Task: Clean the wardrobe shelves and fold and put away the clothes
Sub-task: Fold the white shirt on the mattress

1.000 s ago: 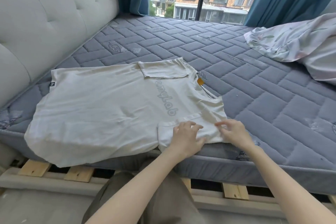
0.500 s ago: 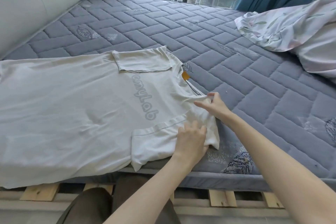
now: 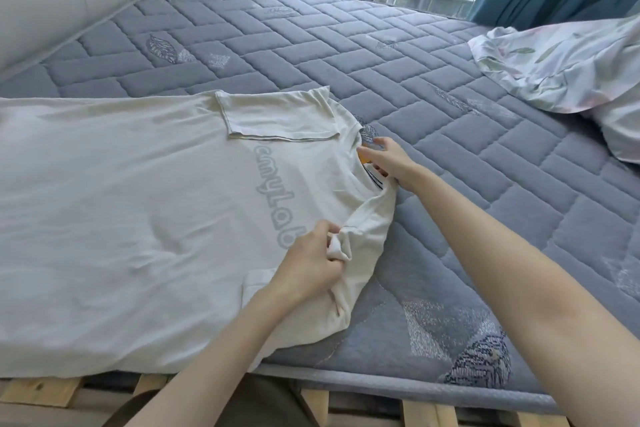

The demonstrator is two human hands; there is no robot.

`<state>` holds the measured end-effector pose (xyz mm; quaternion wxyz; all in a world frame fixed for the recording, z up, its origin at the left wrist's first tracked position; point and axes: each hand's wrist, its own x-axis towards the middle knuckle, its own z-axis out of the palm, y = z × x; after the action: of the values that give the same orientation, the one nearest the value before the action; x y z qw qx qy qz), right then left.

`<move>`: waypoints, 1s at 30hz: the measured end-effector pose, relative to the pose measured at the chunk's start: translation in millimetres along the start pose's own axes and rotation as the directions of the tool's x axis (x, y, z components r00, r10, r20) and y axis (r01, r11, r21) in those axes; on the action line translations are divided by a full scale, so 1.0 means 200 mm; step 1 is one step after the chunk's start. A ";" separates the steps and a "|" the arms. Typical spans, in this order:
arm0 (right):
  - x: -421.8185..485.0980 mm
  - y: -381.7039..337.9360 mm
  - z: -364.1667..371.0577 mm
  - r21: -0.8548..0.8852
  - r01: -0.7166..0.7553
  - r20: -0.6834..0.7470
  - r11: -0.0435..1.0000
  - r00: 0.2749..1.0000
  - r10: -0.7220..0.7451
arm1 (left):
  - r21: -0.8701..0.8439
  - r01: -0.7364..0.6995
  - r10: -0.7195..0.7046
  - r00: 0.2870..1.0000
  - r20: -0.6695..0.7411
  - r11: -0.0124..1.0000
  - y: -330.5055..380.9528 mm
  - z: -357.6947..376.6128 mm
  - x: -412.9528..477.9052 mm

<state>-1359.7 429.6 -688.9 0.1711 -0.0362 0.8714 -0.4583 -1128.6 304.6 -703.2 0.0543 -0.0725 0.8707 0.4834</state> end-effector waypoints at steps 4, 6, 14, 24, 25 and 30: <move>0.20 -0.08 0.09 0.003 0.001 -0.031 1.000 1.000 -0.001 | -0.044 0.053 -0.048 0.993 0.104 0.998 0.02 0.00 0.06; 0.28 -0.11 0.12 -0.049 -0.021 -0.051 0.999 0.999 0.018 | 0.016 0.054 -0.056 0.991 0.122 0.998 0.08 0.03 0.07; 0.41 -0.15 0.20 -0.057 -0.113 -0.101 0.992 0.989 0.106 | 0.157 -0.077 0.076 0.997 0.009 0.985 0.07 0.07 0.13; 0.25 -0.37 0.24 -0.112 0.178 -0.104 0.978 0.976 -0.189 | -0.276 0.123 -0.095 0.989 0.112 0.953 0.02 -0.21 0.02; 0.23 -0.43 0.24 -0.120 0.204 -0.080 0.972 0.974 -0.214 | -0.315 0.145 -0.107 0.985 0.135 0.938 0.02 -0.27 -0.02; 0.06 -0.78 0.34 0.018 0.170 0.181 0.985 0.969 -0.170 | -0.472 0.197 -0.084 0.965 0.250 0.859 -0.06 -0.58 -0.27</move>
<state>-1362.5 283.7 -601.6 0.2100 -0.1520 0.8452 -0.4673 -1076.8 203.7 -642.3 0.1656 -0.0935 0.6995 0.6888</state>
